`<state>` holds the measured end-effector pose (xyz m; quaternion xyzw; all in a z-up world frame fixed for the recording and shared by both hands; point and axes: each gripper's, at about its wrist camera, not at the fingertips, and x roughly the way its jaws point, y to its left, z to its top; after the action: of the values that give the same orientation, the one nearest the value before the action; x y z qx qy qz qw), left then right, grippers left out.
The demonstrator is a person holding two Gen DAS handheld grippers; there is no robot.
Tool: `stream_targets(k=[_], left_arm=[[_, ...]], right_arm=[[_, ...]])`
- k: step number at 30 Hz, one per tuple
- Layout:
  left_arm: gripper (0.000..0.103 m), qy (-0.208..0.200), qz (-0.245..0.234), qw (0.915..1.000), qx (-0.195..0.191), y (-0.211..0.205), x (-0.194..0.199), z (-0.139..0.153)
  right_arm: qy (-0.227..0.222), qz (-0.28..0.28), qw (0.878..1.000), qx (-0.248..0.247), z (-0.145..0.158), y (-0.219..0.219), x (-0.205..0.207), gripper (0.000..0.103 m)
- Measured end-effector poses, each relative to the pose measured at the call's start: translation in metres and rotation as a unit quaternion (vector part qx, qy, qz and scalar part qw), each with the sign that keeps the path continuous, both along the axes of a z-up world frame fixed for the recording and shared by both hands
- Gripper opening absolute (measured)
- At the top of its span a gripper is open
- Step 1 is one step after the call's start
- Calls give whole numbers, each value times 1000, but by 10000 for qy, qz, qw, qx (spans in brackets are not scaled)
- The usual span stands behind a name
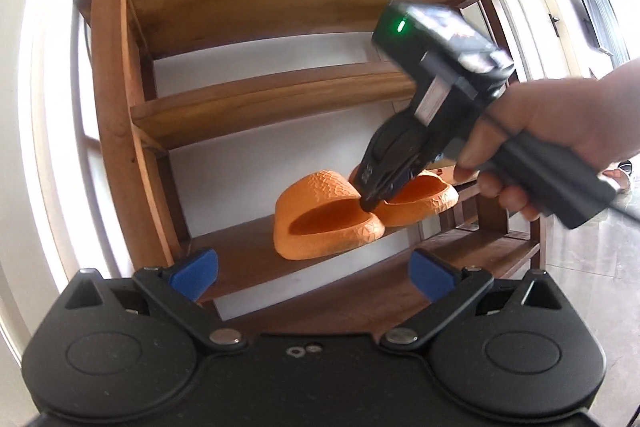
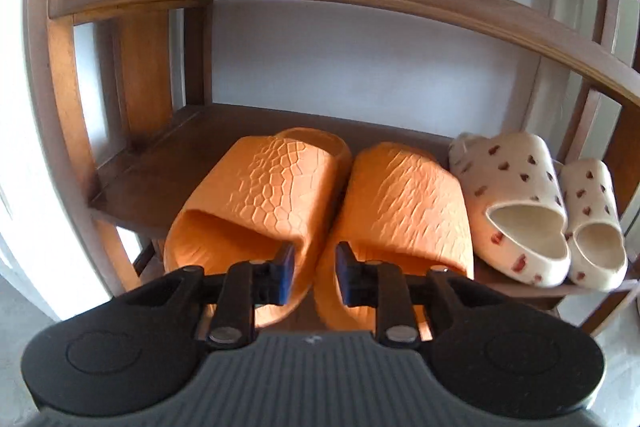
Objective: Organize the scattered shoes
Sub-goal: 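Release the orange slides beside the white slides and withdraw the right tool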
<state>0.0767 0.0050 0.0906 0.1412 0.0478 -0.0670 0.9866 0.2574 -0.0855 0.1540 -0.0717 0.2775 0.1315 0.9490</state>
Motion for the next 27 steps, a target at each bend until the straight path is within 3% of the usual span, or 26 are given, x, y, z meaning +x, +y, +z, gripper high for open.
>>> stream_targets(k=[8,11,12,13,15,17,19,23,27], left_arm=[[102,80,131,9999,-57,3,3,2],[102,31,113,9999,-37,4,0,8],[102,15,126,9999,-41,5,0,10],[102,-1,139,9999,-45,5,0,11],[102,60,184,9998,-77,3,2,16],[102,172,252,9995,-126,-2,5,20],[102,219,333,9991,-174,-11,6,24],[103,362,390,9983,-225,-36,11,29],[103,614,404,9963,-442,-73,23,38]], right_arm=[[-98,-279,9995,-97,2,6,52,20],[-63,-302,9995,38,12,-1,51,25],[-122,-244,9995,166,14,-4,39,29],[-180,-188,9992,296,15,-7,27,45],[-254,-271,9969,687,13,-29,-16,65],[-295,-386,9939,993,4,-52,-54,69],[-282,-552,9909,1195,-17,-78,-89,84],[-295,-1248,9805,1490,-47,-133,-144,92],[-394,-1582,9777,1320,-47,-167,-168,93]])
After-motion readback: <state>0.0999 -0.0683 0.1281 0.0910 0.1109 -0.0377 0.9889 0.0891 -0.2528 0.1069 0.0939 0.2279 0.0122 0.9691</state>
